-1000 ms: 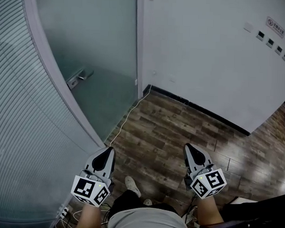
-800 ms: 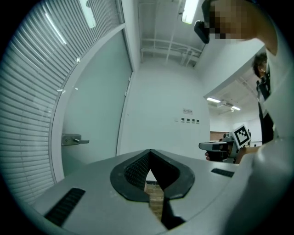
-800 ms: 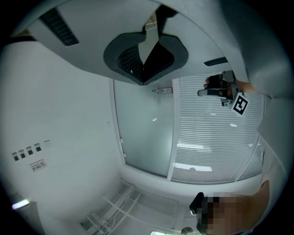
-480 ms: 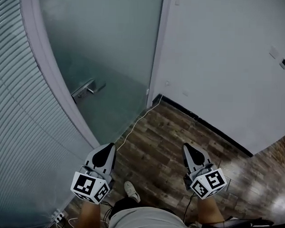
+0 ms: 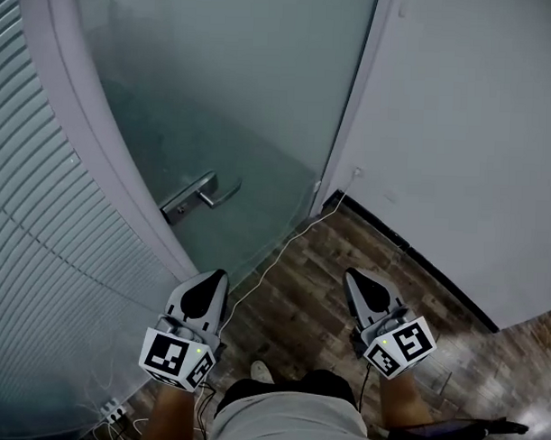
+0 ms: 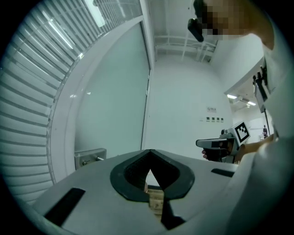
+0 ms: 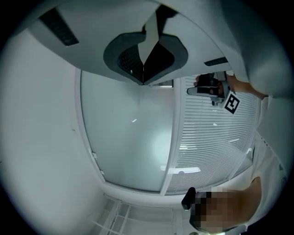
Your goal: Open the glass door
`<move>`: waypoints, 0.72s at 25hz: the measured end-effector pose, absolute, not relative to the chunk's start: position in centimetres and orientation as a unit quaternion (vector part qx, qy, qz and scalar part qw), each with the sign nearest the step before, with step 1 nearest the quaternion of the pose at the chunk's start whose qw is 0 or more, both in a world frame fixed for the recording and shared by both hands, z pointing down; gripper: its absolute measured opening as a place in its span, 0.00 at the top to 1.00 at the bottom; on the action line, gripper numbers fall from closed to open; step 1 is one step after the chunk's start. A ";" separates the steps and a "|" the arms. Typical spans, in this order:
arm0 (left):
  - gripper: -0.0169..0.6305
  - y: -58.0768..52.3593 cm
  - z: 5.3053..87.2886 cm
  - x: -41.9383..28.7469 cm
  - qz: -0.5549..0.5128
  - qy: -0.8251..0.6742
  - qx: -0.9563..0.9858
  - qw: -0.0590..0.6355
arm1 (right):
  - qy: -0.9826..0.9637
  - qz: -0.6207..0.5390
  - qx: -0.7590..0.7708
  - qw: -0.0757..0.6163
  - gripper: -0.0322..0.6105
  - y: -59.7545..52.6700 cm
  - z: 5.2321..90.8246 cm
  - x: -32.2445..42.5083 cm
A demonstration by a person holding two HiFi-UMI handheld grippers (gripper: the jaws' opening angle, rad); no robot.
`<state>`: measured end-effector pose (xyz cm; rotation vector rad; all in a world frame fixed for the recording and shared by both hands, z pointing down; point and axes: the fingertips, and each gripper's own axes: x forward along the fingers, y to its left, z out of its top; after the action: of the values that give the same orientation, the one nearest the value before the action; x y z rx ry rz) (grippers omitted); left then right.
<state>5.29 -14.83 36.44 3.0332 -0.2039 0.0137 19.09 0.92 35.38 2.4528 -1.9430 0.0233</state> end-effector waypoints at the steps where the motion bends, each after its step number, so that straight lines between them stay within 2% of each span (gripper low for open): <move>1: 0.97 -15.6 36.4 5.3 0.005 -0.074 0.996 0.051 | -0.630 0.008 0.777 0.009 0.95 -0.3 35.3 19.3; 9: 0.97 -20.9 36.8 5.7 0.006 -0.150 0.987 0.058 | -0.701 0.017 0.712 0.022 0.95 -9.9 36.0 22.4; 18: 0.97 -25.3 37.7 6.6 0.008 -0.294 0.953 0.079 | -0.818 0.037 0.572 0.033 0.92 -21.5 38.0 26.1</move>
<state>6.60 -25.35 37.74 2.8509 -0.8786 0.0244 26.07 -21.54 37.97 1.7608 -2.5179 0.1153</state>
